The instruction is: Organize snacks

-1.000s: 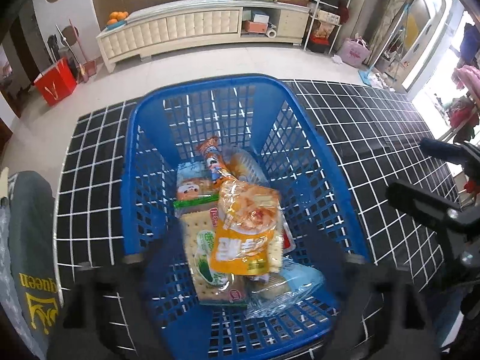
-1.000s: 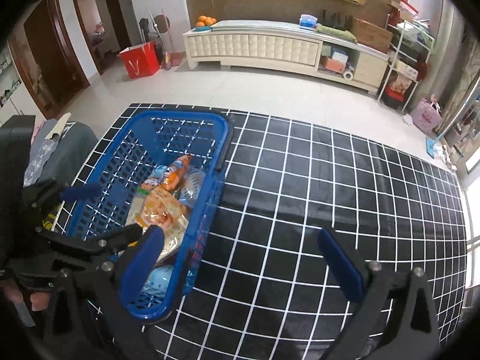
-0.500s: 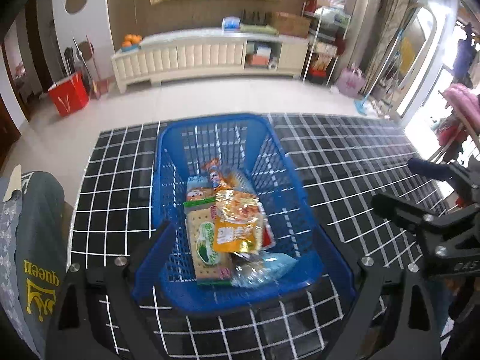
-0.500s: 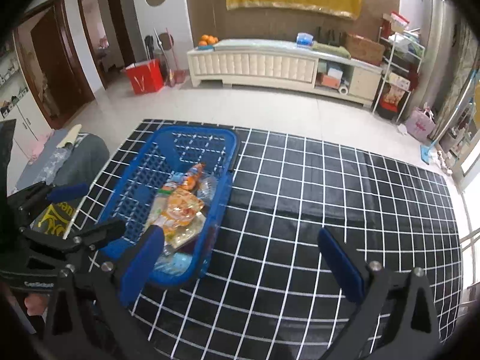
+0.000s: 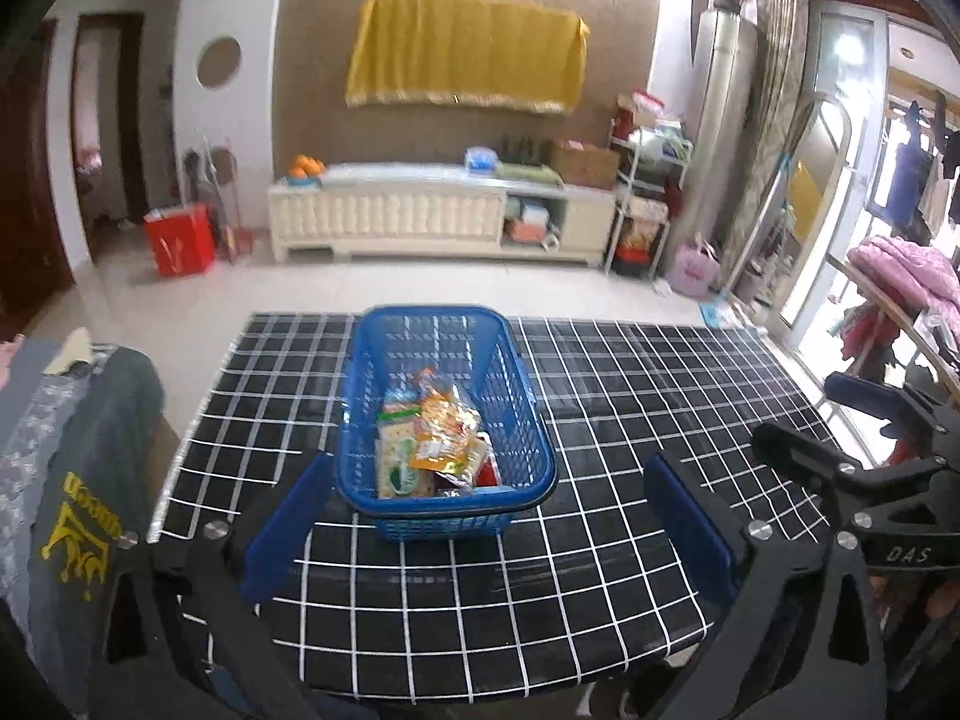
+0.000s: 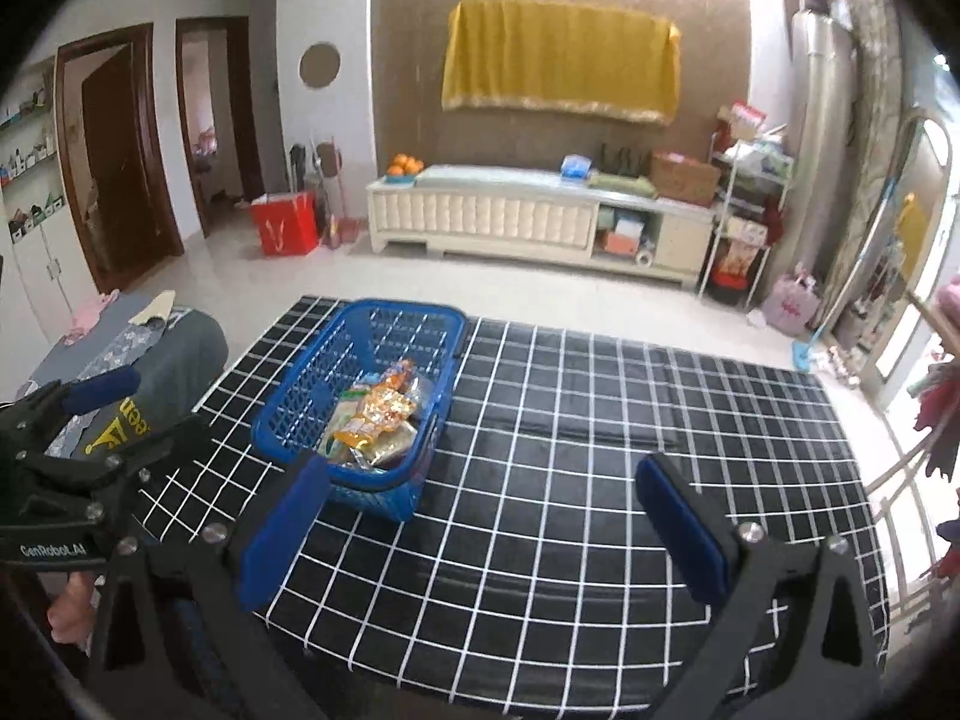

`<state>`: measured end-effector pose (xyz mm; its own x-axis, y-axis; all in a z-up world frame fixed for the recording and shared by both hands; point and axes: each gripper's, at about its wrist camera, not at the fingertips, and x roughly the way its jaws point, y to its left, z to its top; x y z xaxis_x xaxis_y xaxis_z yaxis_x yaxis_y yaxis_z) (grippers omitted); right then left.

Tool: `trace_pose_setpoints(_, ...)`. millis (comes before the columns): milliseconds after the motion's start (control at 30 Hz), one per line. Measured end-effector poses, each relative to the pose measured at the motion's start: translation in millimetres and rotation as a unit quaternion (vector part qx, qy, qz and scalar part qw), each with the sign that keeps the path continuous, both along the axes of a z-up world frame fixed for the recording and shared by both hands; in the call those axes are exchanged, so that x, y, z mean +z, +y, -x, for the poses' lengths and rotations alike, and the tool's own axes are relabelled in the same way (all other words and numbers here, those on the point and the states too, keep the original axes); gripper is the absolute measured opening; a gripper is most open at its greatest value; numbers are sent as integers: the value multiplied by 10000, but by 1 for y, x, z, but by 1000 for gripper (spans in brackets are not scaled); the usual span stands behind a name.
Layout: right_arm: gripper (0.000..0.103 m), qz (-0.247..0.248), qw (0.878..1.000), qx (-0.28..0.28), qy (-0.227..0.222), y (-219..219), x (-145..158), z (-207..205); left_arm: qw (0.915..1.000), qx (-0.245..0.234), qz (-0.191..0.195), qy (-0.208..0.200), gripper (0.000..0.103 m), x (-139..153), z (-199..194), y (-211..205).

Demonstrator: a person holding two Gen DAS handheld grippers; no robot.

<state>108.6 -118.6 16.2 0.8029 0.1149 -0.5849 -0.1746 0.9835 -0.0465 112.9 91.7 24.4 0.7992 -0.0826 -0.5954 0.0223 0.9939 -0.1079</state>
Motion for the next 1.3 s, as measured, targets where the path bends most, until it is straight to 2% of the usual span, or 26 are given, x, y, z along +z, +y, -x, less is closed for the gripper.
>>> trace_pose_setpoints(133, 103, 143, 9986, -225, -467, -3, 8, 38, 9996, 61, -88, -247, 102, 11, 33, -10)
trace_pose_setpoints(300, 103, 189, 9961, -294, -811, -4, 17, 68, 9979, 166, -297, -556, 102, 20, 67, -22)
trace_pose_setpoints(467, 103, 144, 9960, -262, -841, -4, 16, 81, 9971, 115, -327, -677, 102, 25, 86, -30)
trace_pose_setpoints(533, 103, 137, 9962, -265, -816, -5, 14, 84, 9964, 159, -448, -706, 102, 24, 90, -34)
trace_pose_setpoints(833, 103, -21, 9963, -306, -800, -10, 10, 95, 9969, 32, -395, -674, 102, 22, 95, -36)
trace_pose_setpoints(1300, 103, -100, 9959, -329, -841, -14, 15, 102, 9957, 6, -518, -766, 102, 24, 102, -41)
